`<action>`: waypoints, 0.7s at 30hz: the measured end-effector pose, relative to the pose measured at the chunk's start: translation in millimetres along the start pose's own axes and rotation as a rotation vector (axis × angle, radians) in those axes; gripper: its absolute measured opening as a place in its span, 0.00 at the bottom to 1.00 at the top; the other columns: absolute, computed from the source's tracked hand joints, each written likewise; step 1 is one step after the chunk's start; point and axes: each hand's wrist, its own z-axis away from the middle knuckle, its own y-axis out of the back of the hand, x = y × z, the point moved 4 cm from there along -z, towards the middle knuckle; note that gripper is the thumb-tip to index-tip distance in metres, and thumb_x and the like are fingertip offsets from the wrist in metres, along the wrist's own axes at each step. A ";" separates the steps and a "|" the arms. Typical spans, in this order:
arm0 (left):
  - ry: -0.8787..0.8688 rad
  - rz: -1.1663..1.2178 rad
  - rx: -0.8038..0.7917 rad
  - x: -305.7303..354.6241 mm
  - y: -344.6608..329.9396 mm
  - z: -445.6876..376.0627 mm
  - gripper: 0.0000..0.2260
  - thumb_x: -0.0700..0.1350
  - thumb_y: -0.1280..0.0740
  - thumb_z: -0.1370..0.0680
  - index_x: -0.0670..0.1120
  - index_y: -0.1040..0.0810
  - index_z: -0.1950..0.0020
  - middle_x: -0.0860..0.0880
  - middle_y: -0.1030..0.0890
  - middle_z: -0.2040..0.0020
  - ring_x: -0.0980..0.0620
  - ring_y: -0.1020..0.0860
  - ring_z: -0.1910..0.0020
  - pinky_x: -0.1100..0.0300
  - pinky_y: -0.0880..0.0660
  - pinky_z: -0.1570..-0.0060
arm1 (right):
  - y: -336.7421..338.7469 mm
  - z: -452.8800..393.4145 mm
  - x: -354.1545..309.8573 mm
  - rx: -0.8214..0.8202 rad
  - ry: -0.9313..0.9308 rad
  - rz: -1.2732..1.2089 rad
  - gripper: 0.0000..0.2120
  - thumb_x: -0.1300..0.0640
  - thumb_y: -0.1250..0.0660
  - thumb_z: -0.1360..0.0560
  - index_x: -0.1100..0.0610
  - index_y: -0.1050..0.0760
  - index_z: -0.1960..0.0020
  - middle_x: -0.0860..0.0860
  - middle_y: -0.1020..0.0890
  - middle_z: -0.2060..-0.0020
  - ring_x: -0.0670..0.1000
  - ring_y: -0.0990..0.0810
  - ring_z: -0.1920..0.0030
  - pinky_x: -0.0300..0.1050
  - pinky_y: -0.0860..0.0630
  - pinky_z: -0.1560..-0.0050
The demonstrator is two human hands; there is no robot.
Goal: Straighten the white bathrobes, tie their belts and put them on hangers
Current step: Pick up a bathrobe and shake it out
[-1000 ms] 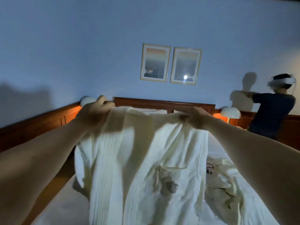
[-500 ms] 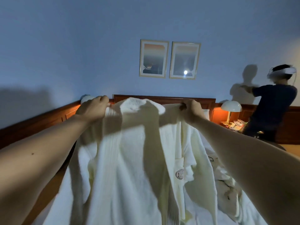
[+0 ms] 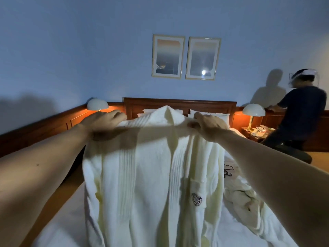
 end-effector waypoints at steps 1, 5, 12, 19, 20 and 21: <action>-0.007 0.033 0.060 -2.2 -2.2 -2.9 0.34 0.73 0.51 0.22 0.46 0.23 0.42 0.42 0.21 0.46 0.39 0.19 0.52 0.46 0.22 0.56 | 1.3 -2.1 0.6 0.025 -0.022 -0.033 0.15 0.38 0.43 0.18 0.50 0.33 0.49 0.55 0.20 0.49 0.61 0.22 0.52 0.51 0.29 0.59; 0.157 0.247 0.314 -5.8 7.2 -13.2 0.22 0.64 0.40 0.21 0.44 0.24 0.51 0.42 0.20 0.53 0.38 0.20 0.54 0.48 0.23 0.56 | 16.9 -5.1 -2.9 0.224 -0.081 -0.309 0.10 0.44 0.36 0.21 0.50 0.24 0.49 0.54 0.17 0.52 0.59 0.21 0.53 0.52 0.24 0.57; 0.432 0.362 0.105 -27.0 5.6 -17.9 0.24 0.68 0.39 0.24 0.48 0.26 0.47 0.44 0.20 0.50 0.42 0.23 0.49 0.50 0.27 0.48 | 28.7 -4.0 -13.0 0.175 -0.004 -0.058 0.13 0.41 0.37 0.21 0.51 0.27 0.49 0.53 0.20 0.56 0.59 0.23 0.56 0.50 0.31 0.60; 0.220 0.164 0.043 -35.3 -7.0 7.3 0.18 0.57 0.47 0.23 0.44 0.27 0.48 0.38 0.20 0.50 0.36 0.21 0.50 0.47 0.25 0.53 | 34.7 -0.9 -28.5 0.134 -0.077 -0.045 0.08 0.54 0.41 0.21 0.54 0.26 0.46 0.58 0.20 0.52 0.60 0.25 0.56 0.48 0.32 0.59; 0.368 0.212 0.031 -43.8 -8.3 8.3 0.20 0.57 0.46 0.20 0.43 0.24 0.46 0.37 0.20 0.45 0.36 0.22 0.46 0.47 0.25 0.49 | 35.1 -0.2 -31.4 0.156 -0.078 -0.113 0.07 0.54 0.42 0.21 0.55 0.27 0.48 0.58 0.21 0.53 0.60 0.25 0.56 0.47 0.33 0.60; 0.501 0.256 0.032 -51.7 -14.7 7.4 0.21 0.57 0.45 0.18 0.42 0.23 0.43 0.37 0.20 0.41 0.35 0.23 0.42 0.46 0.26 0.44 | 34.0 0.9 -32.7 0.169 -0.093 -0.201 0.07 0.54 0.43 0.20 0.55 0.28 0.49 0.56 0.22 0.54 0.59 0.26 0.58 0.47 0.34 0.61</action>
